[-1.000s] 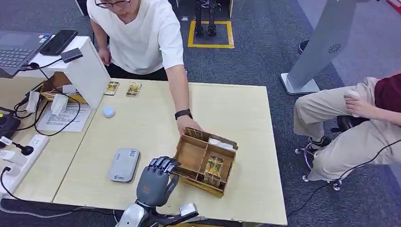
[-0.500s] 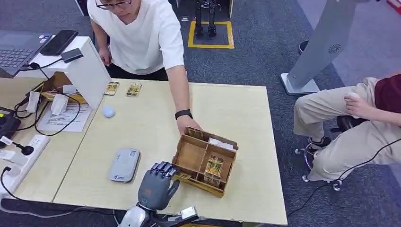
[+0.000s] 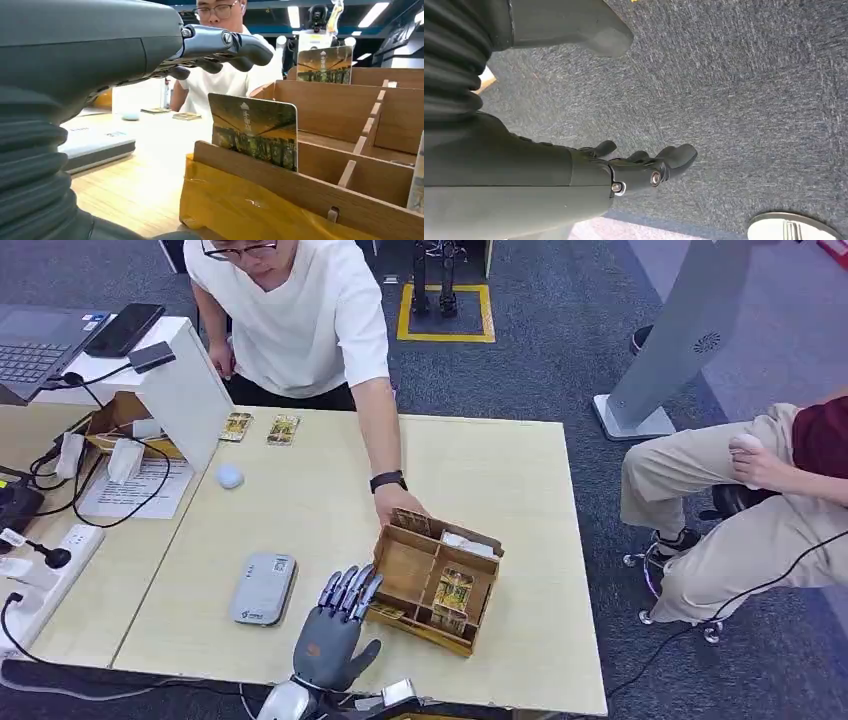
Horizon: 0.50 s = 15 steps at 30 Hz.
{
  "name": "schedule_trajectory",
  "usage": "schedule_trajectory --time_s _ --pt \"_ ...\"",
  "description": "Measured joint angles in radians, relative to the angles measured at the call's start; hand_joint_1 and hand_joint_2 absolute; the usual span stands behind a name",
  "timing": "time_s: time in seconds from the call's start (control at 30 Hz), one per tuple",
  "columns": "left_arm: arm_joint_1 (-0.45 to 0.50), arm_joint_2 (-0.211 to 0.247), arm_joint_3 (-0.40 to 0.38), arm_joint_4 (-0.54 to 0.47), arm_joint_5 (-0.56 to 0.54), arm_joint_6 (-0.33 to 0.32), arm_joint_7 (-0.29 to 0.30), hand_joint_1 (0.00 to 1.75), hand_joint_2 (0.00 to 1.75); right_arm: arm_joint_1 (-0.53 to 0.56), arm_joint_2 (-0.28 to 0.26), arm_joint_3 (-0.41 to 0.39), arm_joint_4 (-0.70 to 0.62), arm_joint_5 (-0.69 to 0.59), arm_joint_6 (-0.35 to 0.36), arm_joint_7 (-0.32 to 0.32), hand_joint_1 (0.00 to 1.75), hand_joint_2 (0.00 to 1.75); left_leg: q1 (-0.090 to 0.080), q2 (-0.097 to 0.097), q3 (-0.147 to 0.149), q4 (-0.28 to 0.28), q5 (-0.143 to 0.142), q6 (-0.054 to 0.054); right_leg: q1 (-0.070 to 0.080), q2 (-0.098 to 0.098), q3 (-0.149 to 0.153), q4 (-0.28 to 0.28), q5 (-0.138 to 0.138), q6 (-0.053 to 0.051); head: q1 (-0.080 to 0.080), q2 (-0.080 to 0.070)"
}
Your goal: Pass the card to the sensor for recognition and then transmit it.
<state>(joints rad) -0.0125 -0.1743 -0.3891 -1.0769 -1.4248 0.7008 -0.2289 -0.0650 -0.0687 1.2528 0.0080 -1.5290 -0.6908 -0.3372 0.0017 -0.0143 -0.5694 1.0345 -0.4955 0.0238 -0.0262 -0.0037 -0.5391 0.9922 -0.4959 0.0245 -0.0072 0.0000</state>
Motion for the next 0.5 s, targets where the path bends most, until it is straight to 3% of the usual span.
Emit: schedule_trajectory --time_s 0.1,0.13,0.17,0.2,0.5 --pt "0.0 0.0 0.0 0.003 0.005 0.0 0.003 0.45 1.75 0.0 0.0 0.0 0.0 -0.004 0.0 -0.001 0.0 1.75 0.0 0.0 0.0 0.0 0.0 0.0 0.0 0.0 0.0 0.0 0.0 0.0 0.0 0.0" --pt "0.0 0.0 0.0 0.003 0.008 0.0 0.004 0.68 1.75 0.0 0.0 0.0 0.0 -0.008 0.0 -0.001 0.0 1.75 0.0 0.0 0.0 0.0 0.0 0.0 0.0 0.0 0.0 0.0 0.0 0.0 0.0 0.0" --pt "0.0 0.0 -0.001 0.003 0.01 0.0 0.005 1.5 1.75 0.0 0.0 0.001 0.0 -0.009 0.0 -0.001 0.0 1.75 0.0 0.0 0.0 0.0 0.0 0.0 0.0 0.0 0.0 0.0 0.0 0.0 0.0 0.0" --pt "0.0 0.0 -0.001 0.003 0.011 0.0 0.005 1.75 1.75 0.0 0.0 0.002 0.0 -0.01 0.0 -0.001 0.0 1.75 0.0 0.0 0.0 0.0 0.0 0.0 0.0 0.0 0.0 0.0 0.0 0.0 0.0 0.0" --pt "-0.01 0.0 -0.001 0.003 0.01 0.005 0.011 1.75 1.75 0.0 0.0 0.008 0.0 -0.02 0.0 -0.001 0.0 1.75 0.0 0.0 0.0 0.0 0.0 0.0 0.0 0.0 0.0 0.0 0.0 0.0 0.0 0.0"
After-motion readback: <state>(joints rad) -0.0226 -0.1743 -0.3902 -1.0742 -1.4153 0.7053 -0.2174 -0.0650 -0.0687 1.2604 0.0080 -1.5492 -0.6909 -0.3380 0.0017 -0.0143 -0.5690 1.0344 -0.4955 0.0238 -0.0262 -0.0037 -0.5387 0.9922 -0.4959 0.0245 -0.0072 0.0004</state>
